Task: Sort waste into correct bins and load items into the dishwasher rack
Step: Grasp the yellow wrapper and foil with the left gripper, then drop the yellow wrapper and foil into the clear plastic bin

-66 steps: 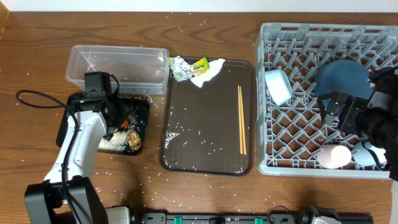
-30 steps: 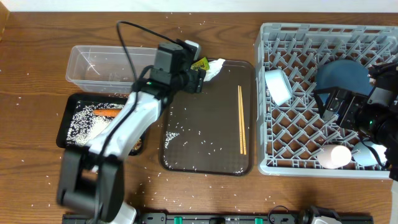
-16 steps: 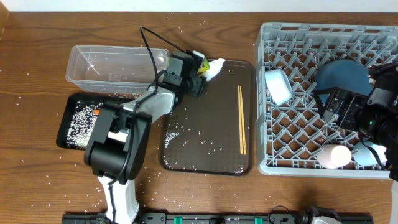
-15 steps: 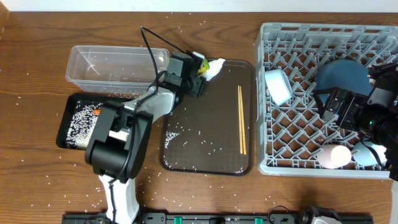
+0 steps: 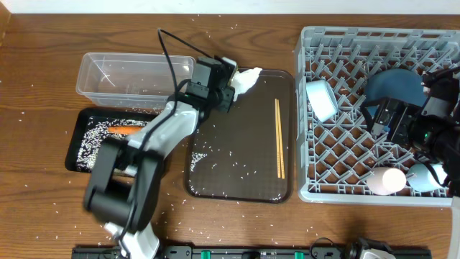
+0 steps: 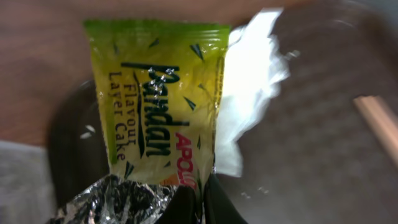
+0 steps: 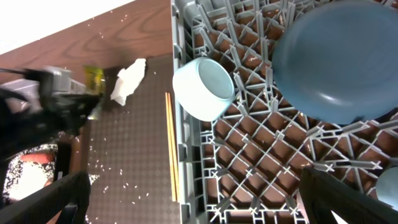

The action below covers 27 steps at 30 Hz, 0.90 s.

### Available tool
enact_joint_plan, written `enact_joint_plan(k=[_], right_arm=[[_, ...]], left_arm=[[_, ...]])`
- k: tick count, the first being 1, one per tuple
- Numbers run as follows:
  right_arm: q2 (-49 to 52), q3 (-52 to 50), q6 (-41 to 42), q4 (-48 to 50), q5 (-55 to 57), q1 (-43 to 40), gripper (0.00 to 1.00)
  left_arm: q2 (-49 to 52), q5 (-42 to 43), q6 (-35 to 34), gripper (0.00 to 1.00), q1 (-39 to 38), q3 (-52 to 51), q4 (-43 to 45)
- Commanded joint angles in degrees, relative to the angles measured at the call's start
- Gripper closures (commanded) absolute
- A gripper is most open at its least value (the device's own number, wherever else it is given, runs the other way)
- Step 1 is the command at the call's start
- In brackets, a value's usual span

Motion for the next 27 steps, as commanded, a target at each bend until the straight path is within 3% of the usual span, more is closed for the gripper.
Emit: enact_joint_plan(k=[1,4,9,13,19,20,23,25,26,27], right_arm=[[0.87,0.31,0.61,-0.22,-2.29,-0.48,0.01],[1.09,0.31,0.61,-0.26,-3.41,-0.48,0.01],[1.07,0.31,0.61,-0.90,-3.41,-0.48,0.01],[1.07,0.31,0.59,-1.75,-3.41,-0.48,0.01],[1.07,0.31,0.37,-2.27,-3.39,-0.48,0.01],[1.07,0.31,0.37,-2.27,-3.37,-0.48,0.01],[1.07,0.31,0.35,-2.27,-3.37,-0.48,0.01],[1.07,0.31,0.35,-2.32,-3.37,-0.48,0.01],[1.07,0.31,0.35,-2.38,-3.37,-0.48,0.01],[1.07,0.31,0.35,-2.40,-3.34,-0.48,0.01]], left_arm=[[-6.36,0.28,-0.48,0.94,-0.55,0.33,-3.17],[-10.19,-1.11,-0.48,0.94,-0.20,0.33,-5.84],[-12.13,-10.56,0.72,0.94,1.84,0.33,-5.22],[-10.45,-11.52,5.95,0.94,5.31,0.33,-5.29],[-8.79,-9.51,6.01,0.94,12.90,0.33,-1.95],[-8.66,-7.96,6.01,0.86,13.66,0.33,-1.49],[-9.16,-4.02,5.97,0.46,14.45,0.33,-1.40],[-10.16,-3.04,5.95,0.11,13.97,0.33,-2.05],[-10.78,-3.04,5.95,0.02,13.49,0.33,-2.32],[-11.34,-3.04,5.90,0.01,12.92,0.33,-2.29]])
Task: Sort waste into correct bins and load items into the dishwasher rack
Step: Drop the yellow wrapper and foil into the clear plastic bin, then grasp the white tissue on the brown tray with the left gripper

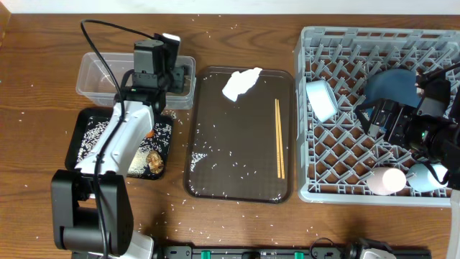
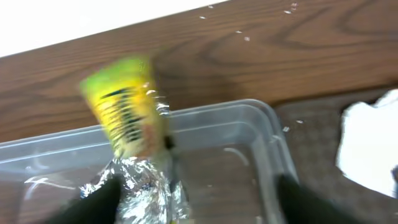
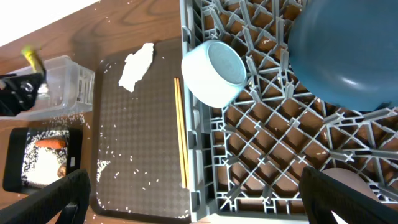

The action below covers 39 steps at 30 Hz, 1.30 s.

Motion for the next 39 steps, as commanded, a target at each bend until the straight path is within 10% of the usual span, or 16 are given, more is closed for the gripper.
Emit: enact_joint_plan(k=[1,21,36,39], right_arm=[[-0.11,0.31,0.28,-0.24,-0.61,-0.48,0.01],[-0.09,0.31,-1.86,-1.64,0.02,-0.48,0.01],[-0.11,0.31,-2.62,-2.16,0.20,-0.48,0.01],[-0.11,0.31,-2.62,-2.75,0.20,-0.48,0.01]], left_arm=[[-2.64,2.93,0.37,0.01,-1.90,0.33,0.07],[18.49,9.99,1.25,0.08,-13.64,0.31,22.60],[25.03,13.11,1.27,0.28,-16.15,0.31,23.30],[25.03,13.11,1.25,0.45,-16.15,0.31,22.88]])
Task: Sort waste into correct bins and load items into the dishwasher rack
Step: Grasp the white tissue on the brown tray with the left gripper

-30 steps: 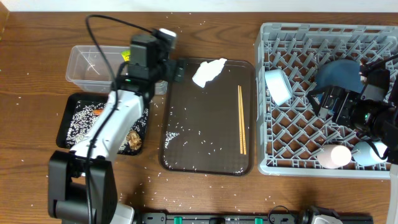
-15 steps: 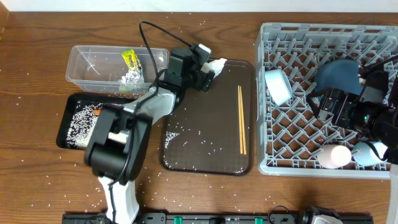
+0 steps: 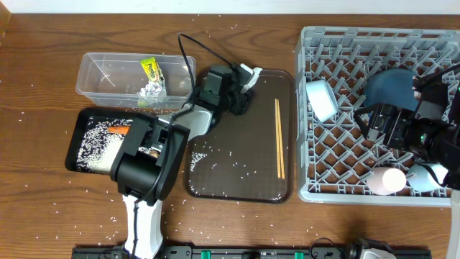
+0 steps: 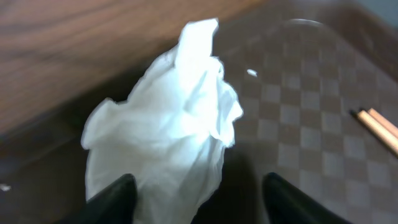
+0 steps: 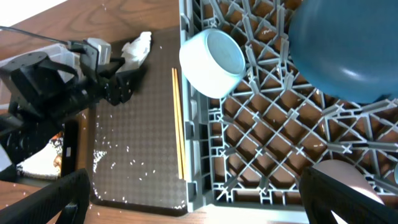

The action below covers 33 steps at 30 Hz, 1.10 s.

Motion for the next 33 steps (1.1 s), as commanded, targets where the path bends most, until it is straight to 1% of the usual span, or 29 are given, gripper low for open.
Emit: enact_joint_plan(k=[1,3,5,6,7,8,12,14,16,18,20,21,22,24,25,26,27,28,31,33], right_arm=[[-0.11,0.31,-0.85,-0.50,0.13,-0.48,0.01],[-0.11,0.31,-0.85,-0.83,0.13,-0.48,0.01],[-0.15,0.31,-0.87,-1.11,0.13,-0.48,0.01],[-0.15,0.31,-0.87,-1.25,0.13,-0.48,0.01],[-0.15,0.31,-0.87,-1.29,0.13,-0.48,0.01],[-0.15,0.31,-0.87,-1.31,0.13,-0.48,0.01],[-0.15,0.31,-0.85,-1.42,0.13,-0.48,0.01],[-0.15,0.31,-0.87,-1.42,0.15,-0.48,0.01],[-0.15,0.31,-0.87,-1.42,0.15,-0.48,0.01],[-0.15,0.31,-0.87,-1.42,0.15,-0.48,0.01],[-0.15,0.31,-0.85,-1.46,0.13,-0.48,0.01],[-0.15,0.31,-0.85,-1.49,0.13,-0.48,0.01],[-0.15,0.31,-0.87,-1.51,0.13,-0.48,0.01],[-0.15,0.31,-0.87,-1.53,0.15,-0.48,0.01],[-0.15,0.31,-0.85,-1.53,0.15,-0.48,0.01],[-0.15,0.31,-0.87,-1.55,0.13,-0.48,0.01],[-0.15,0.31,-0.87,-1.66,0.13,-0.48,0.01],[-0.15,0.31,-0.87,-1.88,0.13,-0.48,0.01],[-0.15,0.31,-0.85,-2.49,0.13,-0.48,0.01],[-0.15,0.31,-0.87,-2.84,0.15,-0.48,0.01]], left_arm=[[0.81,0.74,0.39,0.53,0.04,0.31,-0.13],[0.68,0.79,-0.87,0.66,0.04,0.31,-0.17],[-0.04,0.90,-3.63,0.77,0.04,0.31,-0.63],[-0.85,1.16,-5.09,0.86,0.04,0.31,-1.18],[-1.88,1.20,-6.21,0.91,0.04,0.33,-2.01],[-3.19,1.18,-7.37,0.94,0.07,0.33,-3.32],[-11.28,1.16,-11.21,0.94,0.09,0.33,-11.54],[-16.11,0.98,-11.41,0.94,0.11,0.33,-16.63],[-20.63,-1.07,-11.37,0.94,0.22,0.33,-21.31],[-25.20,-6.43,-11.37,0.94,0.85,0.33,-26.27],[-28.20,-10.91,-11.37,0.94,1.99,0.33,-29.22],[-29.24,-11.85,-11.37,0.94,2.67,0.33,-30.05],[-29.94,-11.65,-11.39,0.94,3.39,0.33,-30.32],[-30.25,-7.26,-11.39,0.94,4.26,0.33,-29.44],[-29.79,-4.52,-11.39,0.93,4.22,0.31,-28.33],[-29.14,-3.08,-11.37,0.74,3.93,0.31,-27.28],[-28.17,-2.86,-11.37,0.48,3.48,0.28,-26.10],[-26.75,-2.91,-11.34,0.41,2.89,0.28,-24.63],[-22.01,-2.89,-11.37,0.27,1.68,0.28,-20.37],[-17.79,-2.89,-11.37,0.25,0.83,0.28,-17.16]])
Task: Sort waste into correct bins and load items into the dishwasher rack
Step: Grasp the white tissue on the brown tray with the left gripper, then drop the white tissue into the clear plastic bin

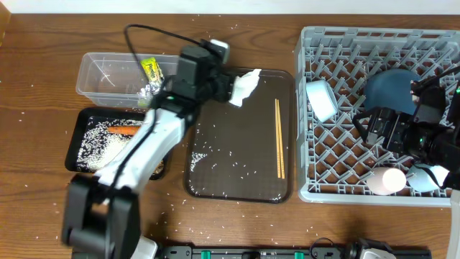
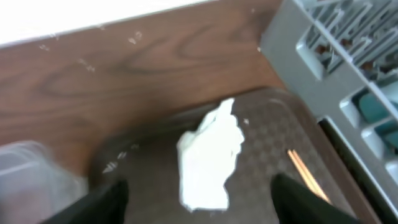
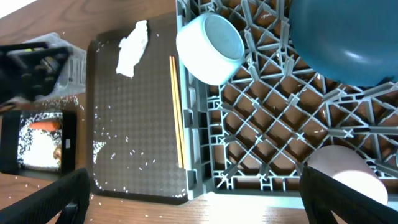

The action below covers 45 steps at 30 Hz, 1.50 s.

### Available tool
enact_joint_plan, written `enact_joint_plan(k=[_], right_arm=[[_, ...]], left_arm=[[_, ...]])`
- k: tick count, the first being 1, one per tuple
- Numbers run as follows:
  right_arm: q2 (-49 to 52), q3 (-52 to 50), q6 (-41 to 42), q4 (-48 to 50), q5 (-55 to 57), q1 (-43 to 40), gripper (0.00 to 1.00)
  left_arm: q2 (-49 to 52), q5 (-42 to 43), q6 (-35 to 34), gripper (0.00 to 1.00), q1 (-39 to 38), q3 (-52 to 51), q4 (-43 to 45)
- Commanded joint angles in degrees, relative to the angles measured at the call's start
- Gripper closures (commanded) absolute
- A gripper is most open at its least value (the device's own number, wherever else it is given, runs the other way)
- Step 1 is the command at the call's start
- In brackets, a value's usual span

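Note:
A crumpled white tissue lies at the far left corner of the dark brown tray. My left gripper hovers just left of it, open; in the wrist view the tissue sits ahead between the spread fingers, apart from them. A green snack wrapper and foil lie in the clear bin. Two chopsticks lie on the tray's right side. My right gripper hangs open over the grey dishwasher rack, holding nothing.
The rack holds a white cup, a blue bowl, a pale cup and a light blue cup. A black tray with rice and a carrot sits front left. Rice grains are scattered over the tray and table.
My left gripper was low with its open fingers on either side of the tissue; now it stands farther back and higher, still open. The tissue remains on the tray. The right arm barely shifted.
First my left gripper was shut on the green wrapper above the tray's corner. Then it was over the clear bin, open, with the wrapper loose. Later the wrapper lay in the bin and the gripper was open at the tissue. Now it hovers back from the tissue.

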Motion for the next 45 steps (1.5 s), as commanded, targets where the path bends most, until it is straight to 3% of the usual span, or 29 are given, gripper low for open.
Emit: enact_joint_plan(k=[1,9,16,27,38,45], right_arm=[[-0.15,0.31,-0.85,-0.52,0.00,-0.48,0.01],[-0.15,0.31,-0.85,-0.94,0.00,-0.48,0.01],[-0.15,0.31,-0.85,-0.98,0.02,-0.48,0.01],[-0.15,0.31,-0.85,-1.29,0.00,-0.48,0.01],[-0.15,0.31,-0.83,-1.73,0.00,-0.48,0.01],[-0.15,0.31,-0.83,-1.77,0.00,-0.48,0.01]], left_arm=[[6.75,1.14,-0.28,0.25,-1.40,0.28,2.86],[18.40,-1.90,0.85,0.25,-3.76,0.28,12.61],[23.45,-3.65,1.46,0.34,-3.76,0.28,16.90],[23.19,-3.63,1.42,0.93,-3.76,0.28,14.95],[4.57,-4.92,1.42,0.94,-3.30,0.28,0.96],[-3.74,-19.08,1.44,0.94,0.17,0.28,-11.98]])
